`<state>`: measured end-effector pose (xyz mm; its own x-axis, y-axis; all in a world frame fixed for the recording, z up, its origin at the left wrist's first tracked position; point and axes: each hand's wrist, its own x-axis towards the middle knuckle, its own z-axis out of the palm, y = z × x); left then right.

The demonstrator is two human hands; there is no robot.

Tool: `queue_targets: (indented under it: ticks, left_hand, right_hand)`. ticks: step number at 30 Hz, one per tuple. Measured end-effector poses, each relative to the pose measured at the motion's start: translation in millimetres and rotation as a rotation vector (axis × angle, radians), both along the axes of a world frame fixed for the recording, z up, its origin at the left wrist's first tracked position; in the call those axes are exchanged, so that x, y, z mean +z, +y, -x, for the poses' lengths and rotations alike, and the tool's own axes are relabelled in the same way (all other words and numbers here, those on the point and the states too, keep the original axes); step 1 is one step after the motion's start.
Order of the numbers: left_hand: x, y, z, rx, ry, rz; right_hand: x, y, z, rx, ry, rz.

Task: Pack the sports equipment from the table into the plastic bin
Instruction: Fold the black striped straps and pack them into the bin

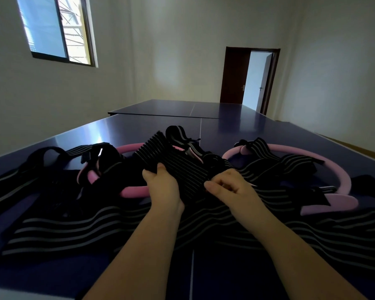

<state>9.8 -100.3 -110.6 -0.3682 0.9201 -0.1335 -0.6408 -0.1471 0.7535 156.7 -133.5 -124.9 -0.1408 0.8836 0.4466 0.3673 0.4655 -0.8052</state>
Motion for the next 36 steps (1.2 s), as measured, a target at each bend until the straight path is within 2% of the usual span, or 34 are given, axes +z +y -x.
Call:
queue_targets:
  ticks: [2, 6, 12, 14, 17, 20, 23, 26, 31, 36]
  left_hand:
    - [-1, 2, 1, -0.003, -0.054, 0.010]
    - [-4, 6, 0, -0.012, -0.098, 0.041]
    - [-2, 10, 6, -0.005, -0.206, 0.119]
    - [-3, 8, 4, -0.006, -0.153, 0.101]
    - [-5, 6, 2, 0.051, 0.015, 0.021]
    - [-6, 8, 1, 0.091, 0.143, -0.058]
    - [-7, 4, -3, 0.059, 0.236, -0.060]
    - [-6, 0, -4, 0.003, 0.218, -0.056]
    - [-7, 5, -6, -0.082, 0.239, -0.057]
    - [-7, -6, -13, -0.228, 0.390, -0.162]
  right_hand:
    - [-3, 3, 0, 0.019, 0.008, 0.102]
    - [0, 3, 0, 0.157, 0.254, 0.348]
    - [8, 6, -14, 0.144, 0.155, 0.320]
    - [11, 6, -19, 0.164, 0.233, 0.313]
    - [14, 0, -20, 0.365, 0.399, 0.326]
    - [16, -7, -17, 0.507, 0.372, 0.330]
    - [11, -3, -16, 0.379, 0.295, 0.307]
    - [9, 2, -16, 0.200, 0.306, 0.239]
    - [14, 1, -17, 0.175, 0.332, 0.127]
    - [15, 5, -23, 0.135, 0.547, 0.030]
